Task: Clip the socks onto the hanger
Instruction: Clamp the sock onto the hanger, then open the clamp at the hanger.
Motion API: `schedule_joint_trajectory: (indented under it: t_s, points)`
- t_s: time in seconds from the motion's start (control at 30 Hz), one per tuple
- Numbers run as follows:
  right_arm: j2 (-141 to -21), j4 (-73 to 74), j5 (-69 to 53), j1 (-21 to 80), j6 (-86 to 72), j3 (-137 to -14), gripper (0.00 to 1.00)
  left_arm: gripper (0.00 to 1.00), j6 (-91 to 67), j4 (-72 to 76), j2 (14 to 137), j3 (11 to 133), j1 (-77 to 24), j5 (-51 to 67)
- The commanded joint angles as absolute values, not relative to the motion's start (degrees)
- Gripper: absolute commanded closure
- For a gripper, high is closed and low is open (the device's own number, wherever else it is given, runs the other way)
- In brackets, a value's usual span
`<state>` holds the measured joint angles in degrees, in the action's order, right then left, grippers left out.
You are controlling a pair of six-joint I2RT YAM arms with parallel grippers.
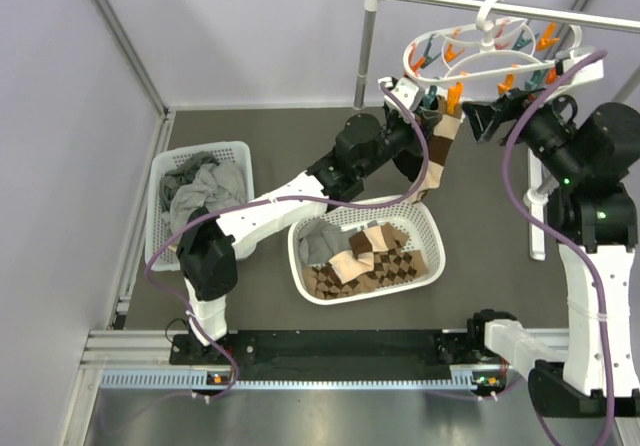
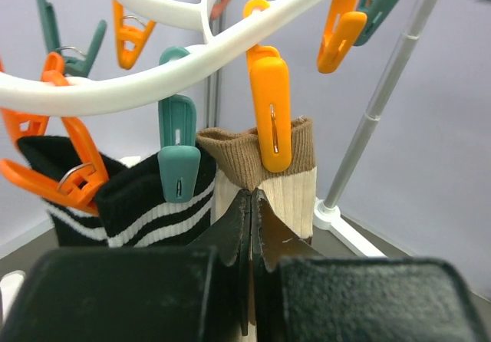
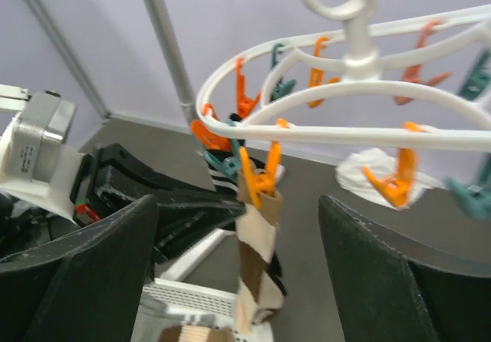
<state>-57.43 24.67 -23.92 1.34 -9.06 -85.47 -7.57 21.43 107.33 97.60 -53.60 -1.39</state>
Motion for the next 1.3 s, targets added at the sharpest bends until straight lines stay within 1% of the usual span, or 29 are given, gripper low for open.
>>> schedule_joint_trajectory:
  t_s: [0.0,0.1,0.17,0.33,0.4,0.5,0.7,1.03,1.27]
  points:
    - [-54.6,35.8,-10.7,1.6,-1.9,-90.3,0.15,1.0,-6.8,24.1,102.7,97.0,-52.2,-1.8]
    - [-54.1,38.1,-7.8,0.4,-0.9,-89.5,0.14,0.99,-7.0,24.1,102.3,96.7,-51.4,-1.1]
    - [-54.3,38.1,-8.4,-1.7,-1.5,-88.9,0.14,0.99,-7.4,24.0,102.0,96.4,-51.0,-0.8]
    - [-56.6,34.6,-14.2,-5.4,-4.4,-87.2,0.15,0.98,-7.7,23.6,101.3,96.1,-50.1,-0.3]
    - [-57.1,30.5,-19.3,-6.4,-4.5,-86.1,0.16,0.98,-7.7,23.5,101.0,96.0,-49.9,-0.3]
    - [-58.0,25.4,-23.7,-6.6,-3.0,-84.4,0.16,0.98,-7.6,23.1,100.5,95.6,-49.8,1.4]
    - [-60.5,18.0,-28.6,-9.2,-3.6,-82.5,0.19,0.98,-7.4,22.4,99.7,95.2,-49.6,1.7]
    - [-63.8,12.1,-32.0,-9.3,-3.2,-82.7,0.2,0.98,-8.1,21.7,99.5,95.2,-49.5,2.4]
    - [-65.8,8.3,-34.7,-9.3,-3.3,-82.0,0.23,0.98,-8.0,20.9,99.1,95.1,-49.5,2.5]
